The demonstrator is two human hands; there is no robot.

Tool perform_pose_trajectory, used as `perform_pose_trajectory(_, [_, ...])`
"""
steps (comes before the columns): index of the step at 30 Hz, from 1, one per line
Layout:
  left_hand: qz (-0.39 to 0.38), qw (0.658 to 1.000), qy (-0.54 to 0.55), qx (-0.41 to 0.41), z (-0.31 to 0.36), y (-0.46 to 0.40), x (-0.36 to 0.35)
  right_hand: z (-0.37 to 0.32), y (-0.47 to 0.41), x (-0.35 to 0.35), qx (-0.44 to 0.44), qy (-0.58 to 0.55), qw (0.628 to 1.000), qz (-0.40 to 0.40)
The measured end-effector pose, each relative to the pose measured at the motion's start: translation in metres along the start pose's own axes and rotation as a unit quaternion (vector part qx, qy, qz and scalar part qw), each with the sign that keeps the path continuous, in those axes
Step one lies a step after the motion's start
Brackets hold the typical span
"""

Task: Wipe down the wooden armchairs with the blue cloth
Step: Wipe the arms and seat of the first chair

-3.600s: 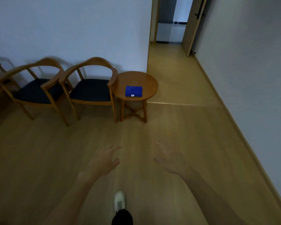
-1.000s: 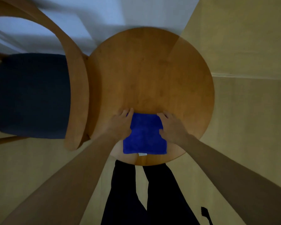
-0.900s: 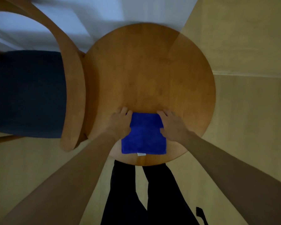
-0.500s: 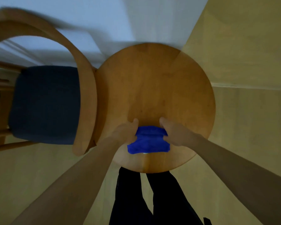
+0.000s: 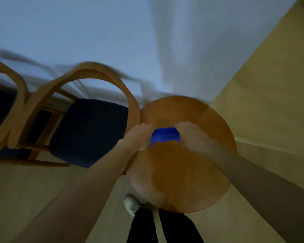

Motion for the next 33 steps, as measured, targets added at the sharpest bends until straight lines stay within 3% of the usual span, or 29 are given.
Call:
perform_pose_trajectory(8, [0.046, 0.998, 0.026, 0.042, -0.079, 0.096, 0.039, -0.133, 0.014, 0.030, 0.117, 0.078, 0.984, 0.109])
perform_pose_trajectory(14, [0.112, 0.988, 0.036, 0.095, -0.151, 0.178, 0.066, -0.241, 0.011, 0.043, 0.202, 0.106, 0.966, 0.122])
perform_pose_trajectory(23, [0.142, 0.973, 0.097, 0.156, -0.250, 0.298, 0.073, -0.387, -0.011, 0.033, 0.246, 0.092, 0.964, 0.033])
perform_pose_trajectory(33, [0.191, 0.942, 0.210, 0.180, -0.345, 0.341, 0.074, -0.471, -0.060, 0.020, 0.251, 0.077, 0.965, -0.005])
Point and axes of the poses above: each hand's wrist, its own y-axis away from the middle knuckle, its own x-axis out of the back of the hand, z = x × y, the point moved 10 cm from there along -y, towards the middle knuckle, and after that the axes turned 3 degrees about -x, right-handed, at the moved point
